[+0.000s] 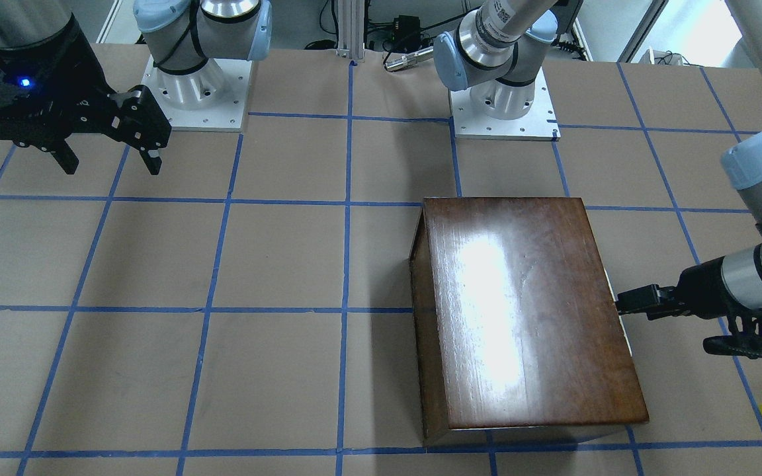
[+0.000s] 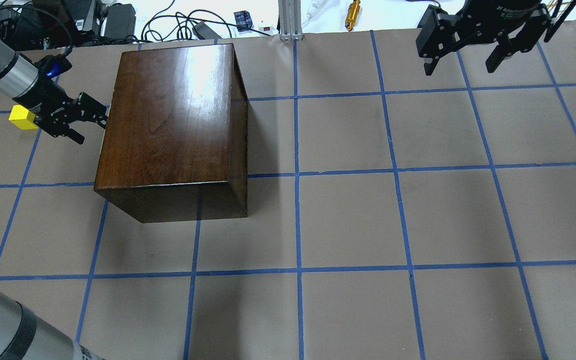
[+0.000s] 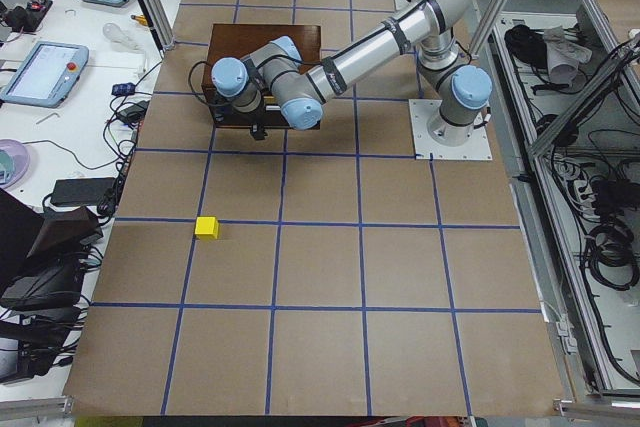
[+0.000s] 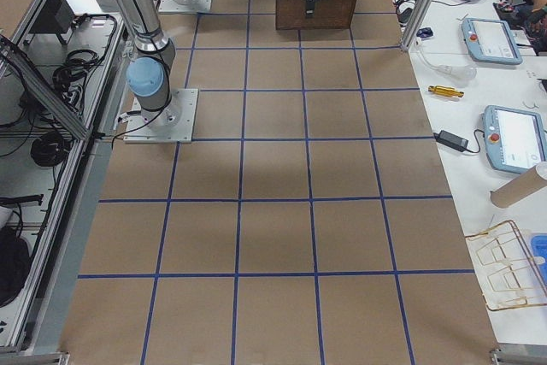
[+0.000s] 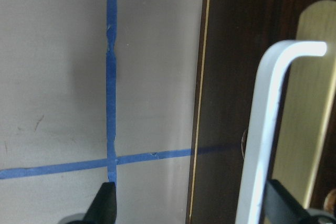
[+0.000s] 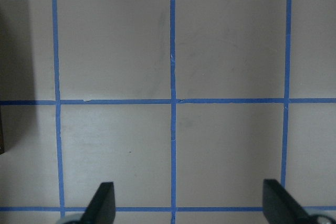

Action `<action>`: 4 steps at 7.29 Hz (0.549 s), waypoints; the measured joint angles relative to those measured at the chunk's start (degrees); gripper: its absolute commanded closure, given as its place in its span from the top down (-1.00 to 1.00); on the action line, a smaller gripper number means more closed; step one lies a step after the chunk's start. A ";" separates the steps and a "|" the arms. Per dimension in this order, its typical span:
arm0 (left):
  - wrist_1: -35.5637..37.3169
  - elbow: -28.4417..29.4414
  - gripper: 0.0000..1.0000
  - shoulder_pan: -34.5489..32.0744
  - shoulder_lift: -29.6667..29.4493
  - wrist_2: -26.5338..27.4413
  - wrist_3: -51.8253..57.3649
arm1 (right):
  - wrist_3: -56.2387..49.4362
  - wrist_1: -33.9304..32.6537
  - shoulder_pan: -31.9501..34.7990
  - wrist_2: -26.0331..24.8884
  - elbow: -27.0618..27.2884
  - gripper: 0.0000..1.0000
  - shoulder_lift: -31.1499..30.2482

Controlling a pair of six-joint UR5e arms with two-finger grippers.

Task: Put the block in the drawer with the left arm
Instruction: 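Hook the left gripper around the white drawer handle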

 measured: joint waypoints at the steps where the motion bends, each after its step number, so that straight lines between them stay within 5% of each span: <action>1: 0.39 -0.16 1.00 -0.06 -0.14 -0.03 -0.04 | 0.00 0.00 0.00 -0.01 0.00 1.00 -0.01; 4: 1.47 -0.22 1.00 -0.14 -0.32 0.00 0.82 | 0.00 0.00 0.00 -0.05 0.00 1.00 0.02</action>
